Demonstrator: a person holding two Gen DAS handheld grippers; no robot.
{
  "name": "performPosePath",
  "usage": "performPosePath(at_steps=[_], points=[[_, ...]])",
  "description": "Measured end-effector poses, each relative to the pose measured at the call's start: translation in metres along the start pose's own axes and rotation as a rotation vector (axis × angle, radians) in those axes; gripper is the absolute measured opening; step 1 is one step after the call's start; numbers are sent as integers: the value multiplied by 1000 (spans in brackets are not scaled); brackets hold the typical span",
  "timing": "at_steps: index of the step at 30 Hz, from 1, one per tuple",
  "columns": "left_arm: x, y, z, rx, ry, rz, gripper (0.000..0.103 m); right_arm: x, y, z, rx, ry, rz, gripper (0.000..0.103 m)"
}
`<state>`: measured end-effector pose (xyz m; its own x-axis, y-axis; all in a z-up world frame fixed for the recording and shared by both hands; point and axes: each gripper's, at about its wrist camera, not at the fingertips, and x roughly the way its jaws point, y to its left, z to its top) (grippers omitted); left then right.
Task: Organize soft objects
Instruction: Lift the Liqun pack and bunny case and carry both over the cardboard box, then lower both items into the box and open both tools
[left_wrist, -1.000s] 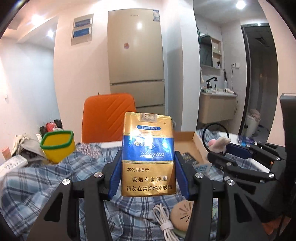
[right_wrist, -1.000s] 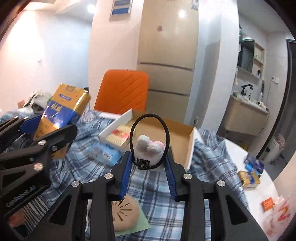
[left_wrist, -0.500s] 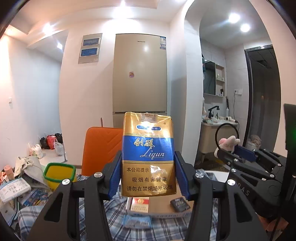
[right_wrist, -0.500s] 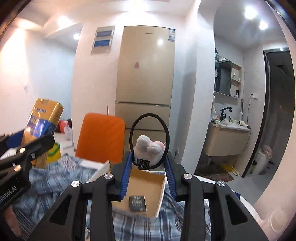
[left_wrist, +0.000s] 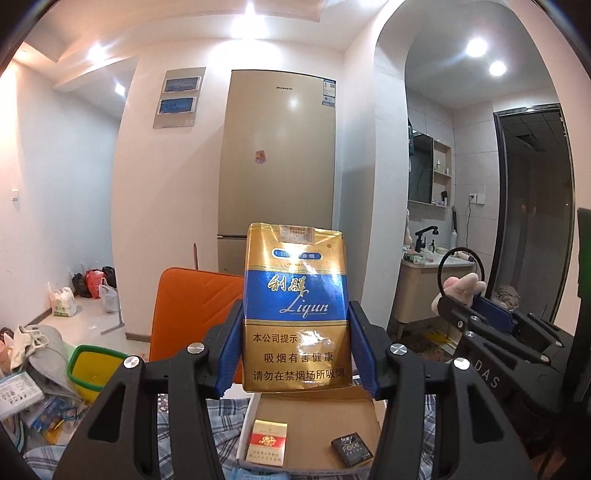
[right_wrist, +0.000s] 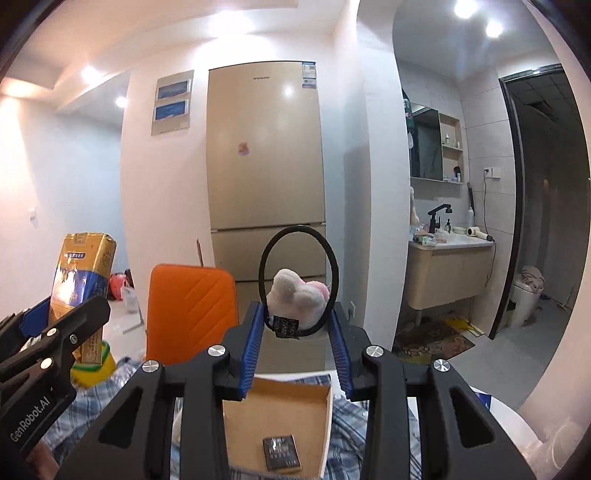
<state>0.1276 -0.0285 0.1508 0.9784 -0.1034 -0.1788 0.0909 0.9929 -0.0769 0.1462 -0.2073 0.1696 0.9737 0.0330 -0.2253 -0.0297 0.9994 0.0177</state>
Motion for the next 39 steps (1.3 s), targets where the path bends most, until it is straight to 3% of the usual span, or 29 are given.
performPosePath(at_steps=[4, 7, 20, 32, 39], points=[[14, 3, -10, 4, 26, 8, 52, 13, 3, -8, -8, -4, -8, 37], [30, 9, -21, -1, 69, 10, 52, 31, 5, -21, -21, 44, -11, 37], [104, 19, -76, 27, 334, 32, 52, 100, 10, -78, -62, 219, -24, 37], [133, 28, -105, 11, 467, 47, 52, 144, 12, -125, -63, 370, -12, 37], [136, 23, -111, 28, 485, 39, 53, 153, 11, -139, -61, 419, 2, 37]])
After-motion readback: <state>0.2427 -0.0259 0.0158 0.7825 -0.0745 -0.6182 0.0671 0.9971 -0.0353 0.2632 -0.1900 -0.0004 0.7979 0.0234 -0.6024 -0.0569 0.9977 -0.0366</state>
